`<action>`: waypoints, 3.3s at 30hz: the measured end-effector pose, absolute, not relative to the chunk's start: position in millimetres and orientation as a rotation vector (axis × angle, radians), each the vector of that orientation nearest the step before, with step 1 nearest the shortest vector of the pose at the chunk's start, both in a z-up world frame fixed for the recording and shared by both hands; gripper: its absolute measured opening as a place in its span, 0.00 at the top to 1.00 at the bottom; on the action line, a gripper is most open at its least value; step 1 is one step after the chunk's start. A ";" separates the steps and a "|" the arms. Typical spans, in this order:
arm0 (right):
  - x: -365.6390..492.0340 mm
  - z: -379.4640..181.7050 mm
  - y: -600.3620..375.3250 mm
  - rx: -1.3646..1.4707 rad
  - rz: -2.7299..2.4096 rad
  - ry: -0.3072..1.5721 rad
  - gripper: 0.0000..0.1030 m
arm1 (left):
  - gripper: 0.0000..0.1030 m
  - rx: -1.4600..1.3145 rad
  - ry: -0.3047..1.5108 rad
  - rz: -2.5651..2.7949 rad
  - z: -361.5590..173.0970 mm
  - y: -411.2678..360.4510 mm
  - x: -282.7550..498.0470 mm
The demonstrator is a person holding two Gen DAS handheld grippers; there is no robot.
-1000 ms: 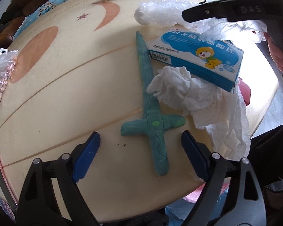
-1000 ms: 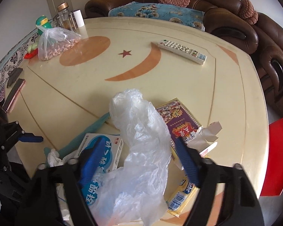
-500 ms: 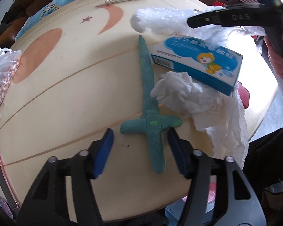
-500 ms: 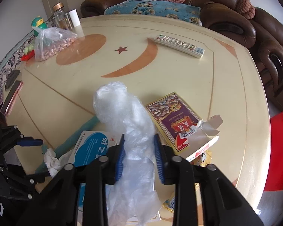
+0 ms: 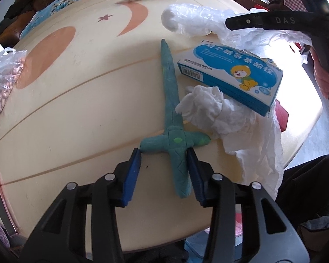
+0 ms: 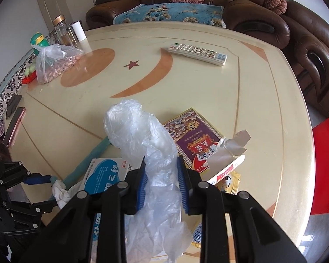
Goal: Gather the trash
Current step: 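Grasp the clear plastic bag with the right tool while the left tool grasps the green sword, then carry the plastic bag and green sword with both tools over the pink bin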
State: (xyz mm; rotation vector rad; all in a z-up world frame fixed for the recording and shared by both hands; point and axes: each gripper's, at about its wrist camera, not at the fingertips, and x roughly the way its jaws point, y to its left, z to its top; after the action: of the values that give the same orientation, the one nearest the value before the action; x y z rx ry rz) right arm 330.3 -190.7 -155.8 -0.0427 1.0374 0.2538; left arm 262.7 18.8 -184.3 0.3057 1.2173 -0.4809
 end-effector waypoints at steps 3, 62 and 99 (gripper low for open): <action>329.9 -156.0 -191.9 -0.033 0.256 1.035 0.75 | 0.59 0.291 1.221 -0.457 -183.9 19.4 264.5; 65.6 -36.4 -203.2 -0.063 0.124 0.802 0.75 | 0.59 0.338 0.881 -0.536 -37.6 9.7 76.2; -37.2 -125.9 -221.7 -0.013 0.047 0.973 0.75 | 0.59 0.417 1.038 -0.694 -120.4 -15.9 -17.6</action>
State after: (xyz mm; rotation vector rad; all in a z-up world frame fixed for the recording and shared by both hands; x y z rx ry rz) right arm -37.2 -221.7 -125.9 -0.0129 0.9727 0.0472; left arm -17.6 -15.9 -120.4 0.4173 1.0376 -0.6940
